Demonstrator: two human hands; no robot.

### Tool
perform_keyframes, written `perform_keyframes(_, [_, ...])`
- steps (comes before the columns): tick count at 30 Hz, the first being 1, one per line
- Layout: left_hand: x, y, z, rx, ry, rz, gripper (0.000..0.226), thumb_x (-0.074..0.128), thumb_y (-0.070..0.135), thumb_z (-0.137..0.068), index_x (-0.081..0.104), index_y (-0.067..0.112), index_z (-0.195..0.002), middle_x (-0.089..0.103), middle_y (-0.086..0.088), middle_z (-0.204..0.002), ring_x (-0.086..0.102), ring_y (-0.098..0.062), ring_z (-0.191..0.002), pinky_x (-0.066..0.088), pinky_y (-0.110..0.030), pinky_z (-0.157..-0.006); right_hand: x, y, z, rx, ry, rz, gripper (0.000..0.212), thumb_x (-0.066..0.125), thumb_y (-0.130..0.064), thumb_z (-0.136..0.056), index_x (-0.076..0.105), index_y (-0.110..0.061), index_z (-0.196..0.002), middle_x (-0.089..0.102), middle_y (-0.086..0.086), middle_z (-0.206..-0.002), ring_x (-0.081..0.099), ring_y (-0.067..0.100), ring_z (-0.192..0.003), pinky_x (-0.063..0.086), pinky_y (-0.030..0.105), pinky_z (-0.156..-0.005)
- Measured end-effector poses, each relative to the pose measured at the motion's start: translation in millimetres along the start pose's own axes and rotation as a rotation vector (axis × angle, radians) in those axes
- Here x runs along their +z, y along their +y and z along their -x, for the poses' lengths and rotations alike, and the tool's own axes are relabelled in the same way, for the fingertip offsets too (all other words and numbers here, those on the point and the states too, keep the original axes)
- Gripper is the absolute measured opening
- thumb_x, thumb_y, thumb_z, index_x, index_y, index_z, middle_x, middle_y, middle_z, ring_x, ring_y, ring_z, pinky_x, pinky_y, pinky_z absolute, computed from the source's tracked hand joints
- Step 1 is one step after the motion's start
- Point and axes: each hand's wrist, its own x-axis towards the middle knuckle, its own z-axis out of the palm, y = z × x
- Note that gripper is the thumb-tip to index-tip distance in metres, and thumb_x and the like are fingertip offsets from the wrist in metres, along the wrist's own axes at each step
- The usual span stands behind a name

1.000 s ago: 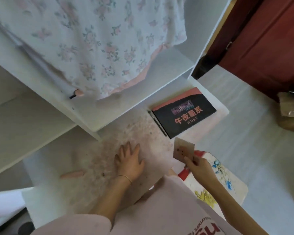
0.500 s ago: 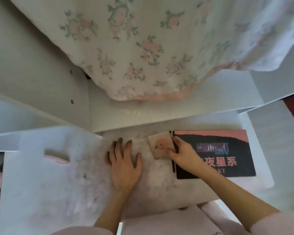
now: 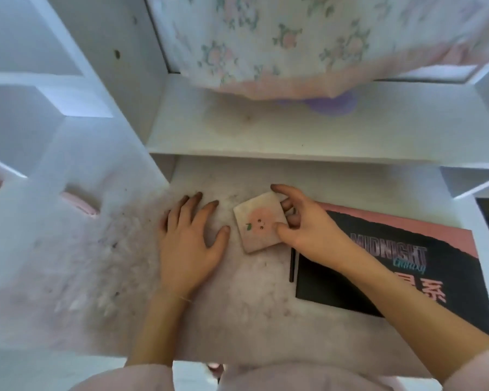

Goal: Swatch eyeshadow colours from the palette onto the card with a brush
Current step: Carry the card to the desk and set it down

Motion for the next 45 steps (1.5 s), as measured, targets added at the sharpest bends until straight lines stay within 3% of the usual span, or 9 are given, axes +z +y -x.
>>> perform_keyframes(4, [-3.0, 0.8, -0.5, -0.050, 0.048, 0.168, 0.050, 0.046, 0.048, -0.081, 0.054, 0.023, -0.125, 0.042, -0.001, -0.141, 0.032, -0.020, -0.132, 0.016, -0.036, -0.109, -0.6, 7.2, 13.0, -0.103, 0.052, -0.035, 0.036, 0.059, -0.012, -0.081, 0.045, -0.039, -0.099, 0.054, -0.008, -0.087, 0.057, 0.001, -0.063, 0.046, 0.012, -0.057])
perform_keyframes(9, [-22.4, 20.3, 29.8, -0.020, 0.277, 0.512, 0.031, 0.057, 0.011, -0.087, 0.057, 0.007, -0.118, 0.053, -0.009, -0.126, 0.045, -0.022, -0.120, 0.027, -0.022, -0.104, 0.0, 12.2, 42.6, -0.119, 0.217, -0.223, 0.024, 0.057, -0.010, -0.083, 0.048, -0.032, -0.086, 0.057, 0.003, -0.087, 0.061, 0.021, -0.088, 0.054, 0.041, -0.079])
perform_keyframes(12, [-11.7, 34.5, 49.5, 0.044, 0.218, 0.574, 0.036, 0.062, 0.011, -0.084, 0.054, 0.016, -0.119, 0.051, 0.002, -0.120, 0.045, -0.012, -0.115, 0.026, -0.010, -0.098, 4.7, 20.5, 46.4, -0.016, 0.316, -0.346, 0.022, 0.054, -0.004, -0.085, 0.048, -0.026, -0.086, 0.056, 0.007, -0.093, 0.061, 0.023, -0.089, 0.057, 0.033, -0.072])
perform_keyframes(17, [13.0, 57.3, 81.3, 0.146, 0.057, 0.545, 0.061, 0.069, 0.033, -0.077, 0.035, 0.038, -0.127, 0.040, 0.007, -0.136, 0.036, -0.008, -0.125, 0.028, -0.026, -0.105, 8.5, 18.7, 60.5, 0.027, 0.330, -0.643, 0.018, 0.055, 0.000, -0.086, 0.047, -0.016, -0.091, 0.054, 0.010, -0.098, 0.062, 0.022, -0.089, 0.054, 0.018, -0.054])
perform_keyframes(22, [12.0, 60.9, 70.6, 0.123, 0.038, 0.653, 0.057, 0.070, 0.038, -0.071, 0.038, 0.050, -0.117, 0.045, 0.026, -0.121, 0.044, 0.013, -0.111, 0.035, -0.005, -0.091, 9.3, 16.9, 63.3, 0.035, 0.279, -0.716, 0.023, 0.053, -0.001, -0.088, 0.050, -0.009, -0.109, 0.058, 0.013, -0.100, 0.066, 0.021, -0.084, 0.056, 0.021, -0.060])
perform_keyframes(26, [7.5, 56.1, 61.0, 0.092, 0.051, 0.768, 0.054, 0.074, 0.017, -0.072, 0.050, 0.047, -0.108, 0.053, 0.024, -0.116, 0.051, 0.008, -0.108, 0.042, -0.010, -0.089, 7.0, 20.4, 62.9, 0.008, 0.238, -0.647, 0.017, 0.054, -0.006, -0.089, 0.056, -0.014, -0.104, 0.062, 0.009, -0.100, 0.068, 0.014, -0.081, 0.057, 0.023, -0.068])
perform_keyframes(33, [-4.2, 51.7, 46.2, 0.119, -0.048, 0.828, 0.053, 0.076, 0.016, -0.067, 0.055, 0.037, -0.110, 0.047, 0.018, -0.126, 0.049, 0.010, -0.111, 0.043, -0.010, -0.088, -1.6, 27.2, 57.3, -0.094, 0.261, -0.268, 0.023, 0.057, -0.020, -0.088, 0.060, -0.022, -0.111, 0.059, -0.008, -0.108, 0.061, 0.006, -0.094, 0.054, 0.021, -0.077])
perform_keyframes(37, [-10.7, 46.4, 39.9, 0.068, -0.099, 0.888, 0.050, 0.074, 0.010, -0.069, 0.057, 0.029, -0.113, 0.059, 0.009, -0.120, 0.057, -0.002, -0.109, 0.046, -0.018, -0.092, -3.3, 28.0, 54.9, -0.154, 0.229, -0.156, 0.035, 0.057, -0.024, -0.088, 0.051, -0.030, -0.122, 0.055, -0.022, -0.109, 0.054, -0.009, -0.097, 0.045, 0.008, -0.078])
perform_keyframes(45, [-10.1, 29.1, 35.0, -0.044, -0.022, 0.853, 0.025, 0.055, 0.016, -0.088, 0.062, 0.026, -0.110, 0.062, 0.020, -0.105, 0.056, 0.012, -0.095, 0.044, -0.006, -0.078, 11.9, 20.5, 51.9, -0.235, 0.125, -0.117, 0.056, 0.053, -0.021, -0.090, 0.028, -0.037, -0.137, 0.050, -0.026, -0.109, 0.051, -0.012, -0.096, 0.040, 0.000, -0.076])
